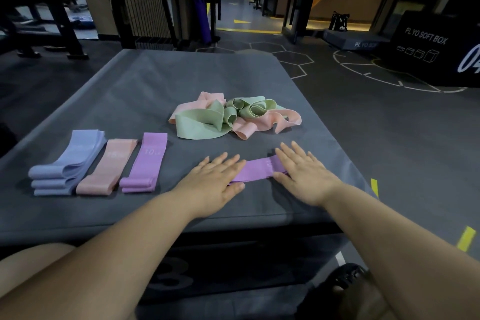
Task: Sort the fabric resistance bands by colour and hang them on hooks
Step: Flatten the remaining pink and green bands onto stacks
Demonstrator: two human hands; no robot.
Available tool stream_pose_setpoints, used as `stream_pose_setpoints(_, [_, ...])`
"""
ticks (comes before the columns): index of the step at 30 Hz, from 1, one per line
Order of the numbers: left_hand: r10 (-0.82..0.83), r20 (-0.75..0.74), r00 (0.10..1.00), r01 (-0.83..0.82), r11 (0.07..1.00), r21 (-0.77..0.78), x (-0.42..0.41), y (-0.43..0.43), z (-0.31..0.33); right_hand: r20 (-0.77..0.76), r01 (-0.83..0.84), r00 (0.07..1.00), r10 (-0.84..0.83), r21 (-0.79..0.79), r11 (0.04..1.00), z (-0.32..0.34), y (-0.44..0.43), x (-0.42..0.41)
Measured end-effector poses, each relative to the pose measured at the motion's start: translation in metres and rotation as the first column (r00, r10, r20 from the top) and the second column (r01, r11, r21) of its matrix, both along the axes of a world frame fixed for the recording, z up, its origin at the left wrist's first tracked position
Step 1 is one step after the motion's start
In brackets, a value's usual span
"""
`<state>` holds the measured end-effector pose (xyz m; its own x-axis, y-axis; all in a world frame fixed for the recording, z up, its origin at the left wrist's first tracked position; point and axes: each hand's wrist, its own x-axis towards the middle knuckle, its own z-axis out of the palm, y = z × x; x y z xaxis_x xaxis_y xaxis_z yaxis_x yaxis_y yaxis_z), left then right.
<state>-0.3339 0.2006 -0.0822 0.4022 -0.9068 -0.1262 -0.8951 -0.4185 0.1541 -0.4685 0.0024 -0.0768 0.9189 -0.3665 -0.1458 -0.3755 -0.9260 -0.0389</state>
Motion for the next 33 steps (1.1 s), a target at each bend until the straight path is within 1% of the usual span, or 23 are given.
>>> stream_pose_setpoints(6, [0.013, -0.014, 1.000, -0.012, 0.998, 0.056, 0.000, 0.002, 0.000, -0.062, 0.025, 0.998, -0.024, 0.002, 1.000, -0.002, 0.001, 0.001])
stream_pose_setpoints(14, [0.011, -0.016, 1.000, -0.010, 0.997, 0.078, 0.000, 0.002, 0.000, -0.057, 0.046, 0.997, -0.044, 0.024, 0.999, -0.003, 0.003, 0.000])
stream_pose_setpoints(17, [0.024, -0.042, 0.999, -0.021, 0.998, 0.063, 0.001, 0.000, 0.001, -0.048, 0.049, 0.998, -0.047, 0.033, 0.998, -0.003, 0.003, 0.001])
stream_pose_setpoints(20, [0.043, -0.102, 0.994, -0.043, 0.999, 0.001, 0.002, -0.001, 0.003, 0.003, 0.063, 0.998, -0.064, 0.081, 0.995, -0.001, 0.002, 0.000])
stream_pose_setpoints(22, [0.064, -0.156, 0.986, -0.076, 0.994, -0.072, 0.004, -0.002, 0.006, 0.083, 0.092, 0.991, -0.104, 0.146, 0.985, 0.004, 0.001, -0.002])
stream_pose_setpoints(24, [0.121, -0.195, 0.973, -0.155, 0.973, -0.171, 0.007, -0.002, 0.008, 0.185, 0.150, 0.966, -0.181, 0.171, 0.974, 0.009, -0.002, -0.003])
stream_pose_setpoints(26, [0.237, -0.196, 0.952, -0.284, 0.923, -0.261, 0.011, -0.002, 0.009, 0.281, 0.266, 0.912, -0.298, 0.144, 0.953, 0.015, -0.004, -0.003])
stream_pose_setpoints(27, [0.300, -0.186, 0.936, -0.343, 0.896, -0.281, 0.012, -0.002, 0.010, 0.313, 0.332, 0.877, -0.366, 0.158, 0.930, 0.017, -0.005, -0.002])
stream_pose_setpoints(29, [0.381, -0.186, 0.906, -0.421, 0.861, -0.285, 0.015, -0.003, 0.010, 0.285, 0.423, 0.829, -0.482, 0.244, 0.873, 0.021, -0.004, 0.001])
stream_pose_setpoints(33, [0.405, -0.223, 0.887, -0.453, 0.854, -0.254, 0.015, -0.006, 0.012, 0.142, 0.457, 0.847, -0.512, 0.296, 0.839, 0.021, -0.003, 0.005])
